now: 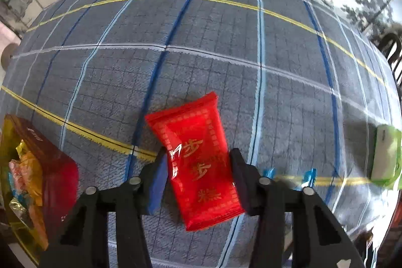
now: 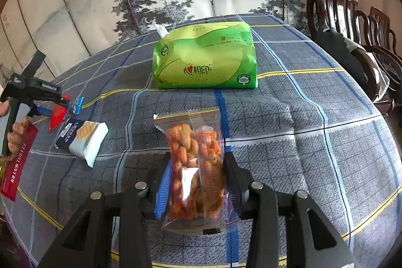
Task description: Organize snacks
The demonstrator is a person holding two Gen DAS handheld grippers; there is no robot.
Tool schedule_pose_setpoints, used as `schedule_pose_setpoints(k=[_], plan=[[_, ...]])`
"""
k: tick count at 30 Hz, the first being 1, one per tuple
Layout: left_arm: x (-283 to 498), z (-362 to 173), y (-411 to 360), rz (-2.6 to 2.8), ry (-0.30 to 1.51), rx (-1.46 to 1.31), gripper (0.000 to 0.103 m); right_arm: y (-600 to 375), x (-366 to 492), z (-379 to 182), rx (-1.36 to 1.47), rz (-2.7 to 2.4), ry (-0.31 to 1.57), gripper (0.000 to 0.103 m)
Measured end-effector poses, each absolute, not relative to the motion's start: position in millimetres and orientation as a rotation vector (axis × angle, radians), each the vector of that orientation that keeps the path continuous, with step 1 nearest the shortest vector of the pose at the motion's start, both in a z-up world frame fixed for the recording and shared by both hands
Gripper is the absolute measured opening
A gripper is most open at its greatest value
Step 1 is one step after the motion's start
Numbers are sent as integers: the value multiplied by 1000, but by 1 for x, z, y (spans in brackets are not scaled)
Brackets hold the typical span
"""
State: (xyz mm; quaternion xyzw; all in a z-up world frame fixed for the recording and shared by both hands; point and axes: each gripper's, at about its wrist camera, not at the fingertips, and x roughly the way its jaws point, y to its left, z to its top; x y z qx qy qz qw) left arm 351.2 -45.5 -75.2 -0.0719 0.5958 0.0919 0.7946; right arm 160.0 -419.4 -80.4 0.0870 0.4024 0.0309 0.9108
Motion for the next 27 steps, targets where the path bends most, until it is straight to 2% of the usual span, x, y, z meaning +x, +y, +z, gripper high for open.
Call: schedule_pose_setpoints(k=[12, 16, 27], plan=[[231, -33, -38, 127, 988, -41, 43, -417, 163, -81, 186, 30, 829, 40], [190, -13, -24, 117, 928, -35, 43, -415, 164, -81, 176, 24, 831, 40], [136, 23, 31, 178, 811, -30, 43, -412, 164, -82, 162, 11, 834, 40]])
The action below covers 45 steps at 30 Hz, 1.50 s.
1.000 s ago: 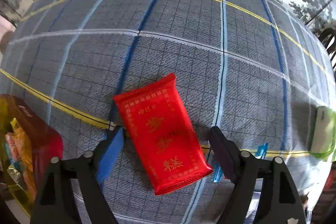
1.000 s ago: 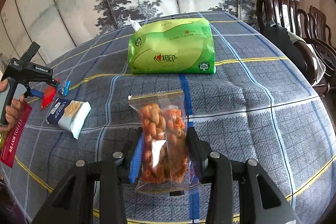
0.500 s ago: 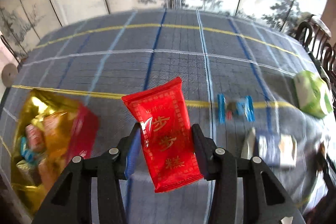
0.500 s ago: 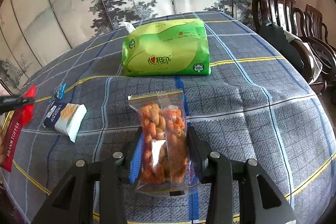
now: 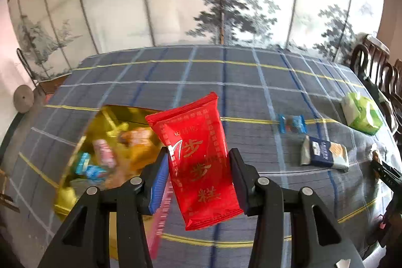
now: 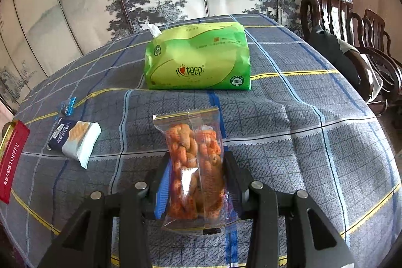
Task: Organize snacks
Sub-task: 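Carry the red packet over the tin with the left gripper, then lower the red packet into the tin and open the left gripper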
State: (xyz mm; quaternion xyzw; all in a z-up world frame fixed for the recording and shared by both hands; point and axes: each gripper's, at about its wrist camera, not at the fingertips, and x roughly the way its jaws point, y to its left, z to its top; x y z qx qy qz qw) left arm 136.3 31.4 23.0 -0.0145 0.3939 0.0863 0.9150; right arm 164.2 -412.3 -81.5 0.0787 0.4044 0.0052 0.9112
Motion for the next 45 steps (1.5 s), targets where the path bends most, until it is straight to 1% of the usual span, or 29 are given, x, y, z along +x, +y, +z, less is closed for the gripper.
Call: schedule_pose_setpoints(k=[7, 21, 30, 45], plan=[[116, 26, 77, 255, 786, -44, 43, -409, 165, -82, 136, -5, 839, 40], [102, 1, 154, 381, 795, -116, 43, -403, 167, -81, 85, -33, 849, 41], [100, -13, 175, 418, 806, -127, 43, -402, 167, -81, 79, -35, 851, 41], [103, -30, 186, 443, 812, -116, 43, -402, 168, -82, 73, -38, 852, 41]])
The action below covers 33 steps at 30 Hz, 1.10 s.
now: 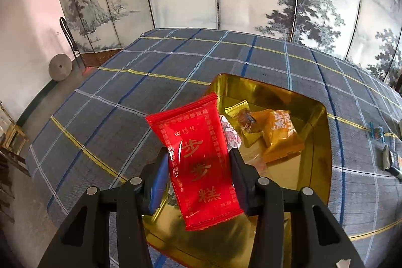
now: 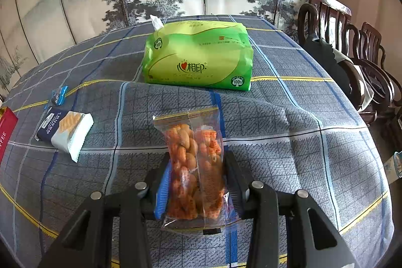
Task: Organize snacks
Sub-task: 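Lower the red packet into the tin and open the left gripper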
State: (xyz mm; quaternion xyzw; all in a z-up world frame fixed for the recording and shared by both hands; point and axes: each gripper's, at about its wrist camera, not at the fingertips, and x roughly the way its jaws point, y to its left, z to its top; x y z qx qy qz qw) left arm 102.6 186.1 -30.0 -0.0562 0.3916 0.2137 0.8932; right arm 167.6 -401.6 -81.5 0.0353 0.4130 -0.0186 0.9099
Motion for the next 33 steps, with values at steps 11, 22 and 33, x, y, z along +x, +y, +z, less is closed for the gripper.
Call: schedule_pose_setpoints(k=[11, 22, 33], plan=[[103, -37, 189, 449, 818, -112, 43, -403, 167, -82, 69, -41, 853, 41], [104, -42, 191, 450, 816, -96, 43, -403, 167, -82, 68, -42, 853, 41], [104, -42, 189, 452, 816, -95, 44, -403, 167, -82, 66, -43, 853, 41]])
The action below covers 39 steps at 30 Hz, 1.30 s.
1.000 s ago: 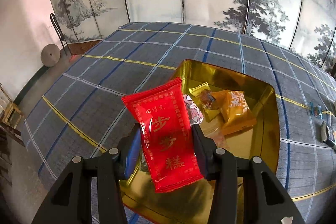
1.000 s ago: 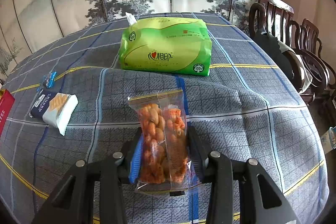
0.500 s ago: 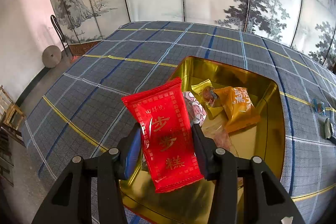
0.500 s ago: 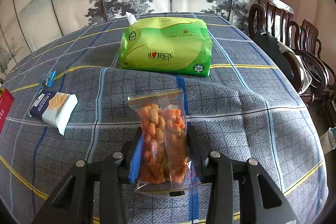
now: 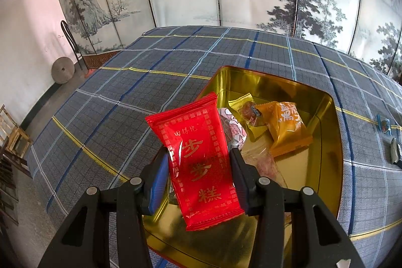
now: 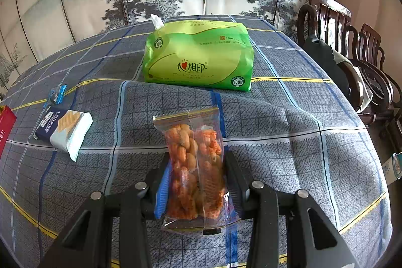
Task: Organize snacks
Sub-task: 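Lower the red packet into the tin and open the left gripper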
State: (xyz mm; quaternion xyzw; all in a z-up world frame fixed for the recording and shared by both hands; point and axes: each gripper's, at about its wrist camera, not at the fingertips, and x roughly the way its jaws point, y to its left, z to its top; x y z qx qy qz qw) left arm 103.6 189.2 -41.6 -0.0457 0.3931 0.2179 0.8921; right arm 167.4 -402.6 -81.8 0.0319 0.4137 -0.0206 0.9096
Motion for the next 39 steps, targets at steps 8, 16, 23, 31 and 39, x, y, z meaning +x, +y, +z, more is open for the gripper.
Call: schedule_pose_setpoints(k=[8, 16, 23, 31, 39], plan=[[103, -45, 190, 455, 820, -85, 45, -402, 168, -82, 65, -43, 853, 41], [104, -46, 191, 459, 821, -67, 46, -403, 168, -82, 64, -43, 854, 41], [104, -42, 185, 469, 799, -31, 52, -403, 168, -82, 63, -44, 854, 41], [98, -34, 178, 483, 754, 7, 67, -401, 168, -81, 51, -54, 855, 41], [93, -15, 176, 480, 695, 30, 80, -402, 165, -79, 50, -81, 855, 40]])
